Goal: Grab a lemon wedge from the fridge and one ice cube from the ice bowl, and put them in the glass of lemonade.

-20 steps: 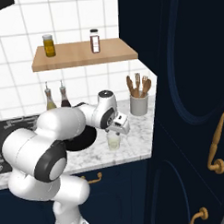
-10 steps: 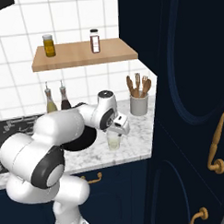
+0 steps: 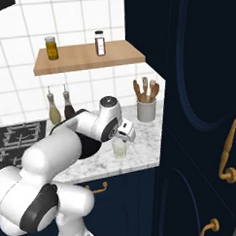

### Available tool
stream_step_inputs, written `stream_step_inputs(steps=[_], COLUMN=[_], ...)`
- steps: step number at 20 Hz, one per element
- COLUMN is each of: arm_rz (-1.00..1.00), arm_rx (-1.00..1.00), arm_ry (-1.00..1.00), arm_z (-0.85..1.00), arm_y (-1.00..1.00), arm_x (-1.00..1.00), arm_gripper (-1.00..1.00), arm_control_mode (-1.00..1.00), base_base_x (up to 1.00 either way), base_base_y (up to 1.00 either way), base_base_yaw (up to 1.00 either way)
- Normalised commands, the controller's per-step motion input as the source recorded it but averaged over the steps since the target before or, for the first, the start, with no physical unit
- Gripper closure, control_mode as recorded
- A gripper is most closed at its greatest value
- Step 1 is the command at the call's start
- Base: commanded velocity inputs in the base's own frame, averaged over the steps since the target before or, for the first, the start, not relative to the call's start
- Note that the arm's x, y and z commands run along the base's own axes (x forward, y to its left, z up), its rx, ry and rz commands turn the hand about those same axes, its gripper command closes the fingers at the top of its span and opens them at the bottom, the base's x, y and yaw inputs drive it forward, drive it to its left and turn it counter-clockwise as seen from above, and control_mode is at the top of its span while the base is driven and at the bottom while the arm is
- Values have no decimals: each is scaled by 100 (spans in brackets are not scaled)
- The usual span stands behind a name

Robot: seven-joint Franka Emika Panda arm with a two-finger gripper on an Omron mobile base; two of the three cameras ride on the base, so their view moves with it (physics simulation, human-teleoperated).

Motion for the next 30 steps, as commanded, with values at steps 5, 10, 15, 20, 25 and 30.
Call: stream_step_inputs(steps=[5,10,15,20,25,30], arm_rz=[1,0,-4,-1,0,0], arm_rx=[4,0,0,0,0,0], arm_ry=[-9,28,25,-1,0,0], arm_z=[42,67,9,4,0,0], arm_y=[35,74,39,3,0,0], arm_x=[-71,-80,-96,-68,0,-1], arm_gripper=[-100,-100,-100,-100,-100,-100], arm_control_mode=[-100,-100,-100,-100,-100,100], base_base_x=[0,0,0,0,0,-37], base_base_y=[0,0,0,0,0,0], base_base_yaw=[0,0,0,0,0,-5])
